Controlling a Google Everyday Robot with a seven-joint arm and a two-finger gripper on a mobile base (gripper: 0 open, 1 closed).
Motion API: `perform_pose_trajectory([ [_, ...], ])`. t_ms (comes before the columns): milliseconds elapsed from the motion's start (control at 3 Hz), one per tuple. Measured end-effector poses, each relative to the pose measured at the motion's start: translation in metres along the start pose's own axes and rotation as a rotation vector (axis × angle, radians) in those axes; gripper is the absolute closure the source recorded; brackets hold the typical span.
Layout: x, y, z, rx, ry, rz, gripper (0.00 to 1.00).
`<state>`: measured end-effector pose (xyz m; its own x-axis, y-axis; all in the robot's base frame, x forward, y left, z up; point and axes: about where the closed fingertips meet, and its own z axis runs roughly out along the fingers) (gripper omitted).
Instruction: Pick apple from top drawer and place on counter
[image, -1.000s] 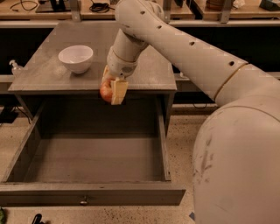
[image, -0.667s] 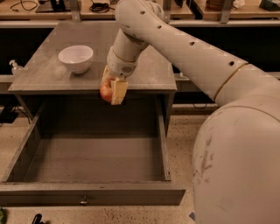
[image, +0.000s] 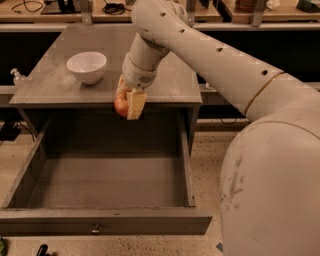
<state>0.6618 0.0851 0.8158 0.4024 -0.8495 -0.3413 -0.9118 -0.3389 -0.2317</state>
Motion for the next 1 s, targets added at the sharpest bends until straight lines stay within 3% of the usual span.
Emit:
perform_pose_trajectory([
  [1000, -0.0001, 0.0000, -0.0001, 0.000, 0.000, 0.000, 1.00],
])
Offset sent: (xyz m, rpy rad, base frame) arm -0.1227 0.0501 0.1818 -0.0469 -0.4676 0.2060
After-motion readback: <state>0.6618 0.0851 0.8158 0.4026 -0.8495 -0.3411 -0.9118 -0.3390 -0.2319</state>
